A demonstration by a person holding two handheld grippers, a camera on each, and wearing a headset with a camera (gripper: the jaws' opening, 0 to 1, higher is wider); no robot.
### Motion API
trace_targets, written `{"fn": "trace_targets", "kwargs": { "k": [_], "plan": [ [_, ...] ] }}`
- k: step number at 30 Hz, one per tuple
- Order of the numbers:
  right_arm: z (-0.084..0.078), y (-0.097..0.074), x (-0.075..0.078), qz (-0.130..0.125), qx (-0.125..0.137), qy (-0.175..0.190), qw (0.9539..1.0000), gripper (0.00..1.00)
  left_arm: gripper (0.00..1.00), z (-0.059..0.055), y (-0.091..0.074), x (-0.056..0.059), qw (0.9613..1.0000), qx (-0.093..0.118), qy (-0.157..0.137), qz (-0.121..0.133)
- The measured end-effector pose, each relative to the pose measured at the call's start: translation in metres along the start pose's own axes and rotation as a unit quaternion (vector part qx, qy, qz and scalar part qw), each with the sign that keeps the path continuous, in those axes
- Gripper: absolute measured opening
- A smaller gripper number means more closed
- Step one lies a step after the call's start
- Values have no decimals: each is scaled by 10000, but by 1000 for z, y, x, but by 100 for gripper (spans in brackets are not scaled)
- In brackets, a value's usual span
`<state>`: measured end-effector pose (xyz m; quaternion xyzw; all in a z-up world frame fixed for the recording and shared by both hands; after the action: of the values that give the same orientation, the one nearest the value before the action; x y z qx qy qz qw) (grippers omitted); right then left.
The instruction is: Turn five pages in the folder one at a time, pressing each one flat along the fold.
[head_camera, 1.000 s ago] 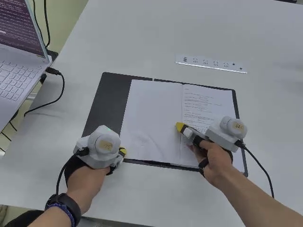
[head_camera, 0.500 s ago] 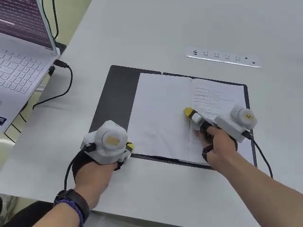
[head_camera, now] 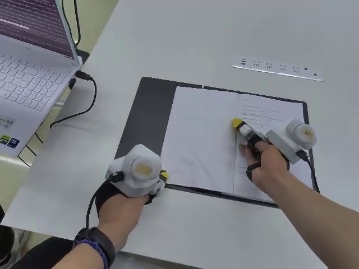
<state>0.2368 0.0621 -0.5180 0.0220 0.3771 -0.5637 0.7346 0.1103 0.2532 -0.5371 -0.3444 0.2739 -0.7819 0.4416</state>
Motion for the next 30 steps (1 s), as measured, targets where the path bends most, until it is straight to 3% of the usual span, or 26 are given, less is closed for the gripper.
{"fn": "trace_targets", "kwargs": {
  "k": [13, 23, 30],
  "plan": [
    [12, 13, 4, -29, 278, 327, 9991, 0, 0, 0, 0, 0, 10000, -11, -3, -61],
    [22, 25, 7, -43, 455, 354, 9983, 0, 0, 1, 1, 0, 9999, -33, 79, -74],
    [32, 38, 12, -130, 698, 607, 9956, 0, 0, 0, 1, 0, 9999, -3, 61, -107]
  ]
}}
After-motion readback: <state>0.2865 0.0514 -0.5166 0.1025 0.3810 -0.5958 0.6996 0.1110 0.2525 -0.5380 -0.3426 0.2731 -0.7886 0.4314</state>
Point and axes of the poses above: the centre of the closed fingertips' face, and the gripper's own axes: y roughly forward along the fingers, x roughly to its right, z roughly out of its top, the point moved 3 cm from there along -y, roughly backward along the fingers, and after that the axes turned 15 degrees about -y, right-handed, at the moved point
